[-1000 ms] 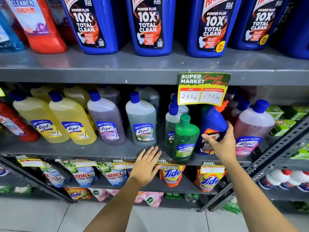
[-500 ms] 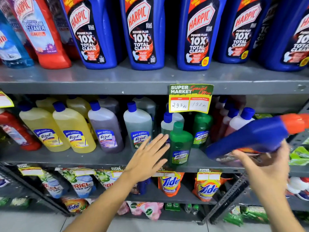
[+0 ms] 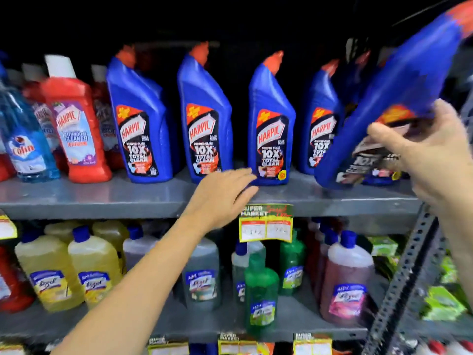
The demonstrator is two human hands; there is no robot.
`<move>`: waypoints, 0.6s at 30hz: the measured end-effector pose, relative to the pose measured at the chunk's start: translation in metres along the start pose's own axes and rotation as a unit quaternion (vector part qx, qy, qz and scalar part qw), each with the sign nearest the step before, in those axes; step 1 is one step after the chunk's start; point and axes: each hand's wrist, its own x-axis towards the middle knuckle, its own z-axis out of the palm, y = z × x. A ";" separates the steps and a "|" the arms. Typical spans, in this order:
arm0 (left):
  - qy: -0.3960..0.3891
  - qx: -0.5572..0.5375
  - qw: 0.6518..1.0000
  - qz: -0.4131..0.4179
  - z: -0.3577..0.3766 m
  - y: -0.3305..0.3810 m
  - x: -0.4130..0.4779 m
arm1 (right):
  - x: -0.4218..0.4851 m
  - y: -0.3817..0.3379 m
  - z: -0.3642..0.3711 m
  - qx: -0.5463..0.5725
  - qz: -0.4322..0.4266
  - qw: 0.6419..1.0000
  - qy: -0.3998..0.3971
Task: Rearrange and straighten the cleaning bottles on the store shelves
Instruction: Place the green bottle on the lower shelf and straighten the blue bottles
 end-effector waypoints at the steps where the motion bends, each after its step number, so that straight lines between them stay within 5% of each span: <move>1: -0.009 0.003 1.000 -0.004 0.004 -0.002 -0.001 | 0.007 0.002 0.005 0.002 0.011 1.000 -0.008; 6: -0.025 0.025 0.998 -0.047 0.010 -0.004 -0.005 | 0.036 0.027 0.027 -0.051 0.086 0.990 -0.097; 11: -0.014 0.031 0.998 -0.053 0.010 -0.004 -0.005 | 0.039 0.027 0.039 -0.158 0.096 0.976 -0.117; 18: -0.007 0.010 0.998 -0.065 0.014 -0.004 -0.008 | 0.016 0.038 0.038 -0.162 0.117 0.974 -0.102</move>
